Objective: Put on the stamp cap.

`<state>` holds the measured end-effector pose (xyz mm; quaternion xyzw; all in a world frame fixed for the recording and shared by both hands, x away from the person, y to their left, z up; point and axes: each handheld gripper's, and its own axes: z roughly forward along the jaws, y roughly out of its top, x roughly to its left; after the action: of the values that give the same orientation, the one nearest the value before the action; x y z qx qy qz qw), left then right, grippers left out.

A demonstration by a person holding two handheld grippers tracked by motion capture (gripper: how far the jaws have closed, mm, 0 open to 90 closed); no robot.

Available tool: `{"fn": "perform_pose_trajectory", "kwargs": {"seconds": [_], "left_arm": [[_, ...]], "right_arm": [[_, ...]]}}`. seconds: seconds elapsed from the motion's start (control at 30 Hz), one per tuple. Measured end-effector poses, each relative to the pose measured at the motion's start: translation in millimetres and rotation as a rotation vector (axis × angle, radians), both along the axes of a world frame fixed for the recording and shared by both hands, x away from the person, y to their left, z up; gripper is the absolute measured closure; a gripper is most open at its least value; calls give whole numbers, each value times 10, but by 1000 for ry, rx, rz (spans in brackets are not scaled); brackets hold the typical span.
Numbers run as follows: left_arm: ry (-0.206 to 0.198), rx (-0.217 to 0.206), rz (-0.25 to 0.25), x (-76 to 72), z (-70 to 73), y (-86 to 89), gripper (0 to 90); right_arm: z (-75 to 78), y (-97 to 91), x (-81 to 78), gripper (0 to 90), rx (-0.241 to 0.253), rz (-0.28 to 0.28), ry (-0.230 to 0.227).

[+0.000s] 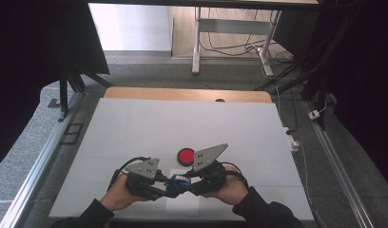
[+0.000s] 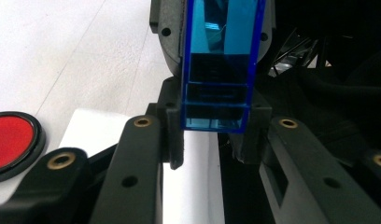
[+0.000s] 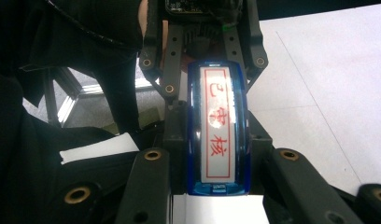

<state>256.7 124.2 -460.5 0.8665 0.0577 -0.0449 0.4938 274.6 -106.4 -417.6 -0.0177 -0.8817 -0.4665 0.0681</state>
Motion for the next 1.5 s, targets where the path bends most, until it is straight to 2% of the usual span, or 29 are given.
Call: {"fn": "perform_pose_trajectory", "kwargs": {"seconds": [0.2,0.43,0.7,0.97,1.2,1.4,1.5], "left_arm": [[7,5,15,-6,-9,-14,606],[10,21,58,-11,-18,-9,529],[4,69,128,-34,-35,22,403],[18,97,210,-72,-43,90,280],[59,100,302,-152,-35,232,173],[82,97,394,-239,-27,397,132],[104,86,424,-277,-34,479,108]], "right_arm": [[-10,-2,12,699,-7,-12,-5],[-6,-11,16,699,-8,-21,-10],[10,-34,21,699,-7,-40,-16],[27,-67,35,698,0,-71,-25],[36,-97,48,698,6,-101,-27],[48,-131,60,697,7,-139,-27],[52,-149,70,697,5,-153,-31]]}}
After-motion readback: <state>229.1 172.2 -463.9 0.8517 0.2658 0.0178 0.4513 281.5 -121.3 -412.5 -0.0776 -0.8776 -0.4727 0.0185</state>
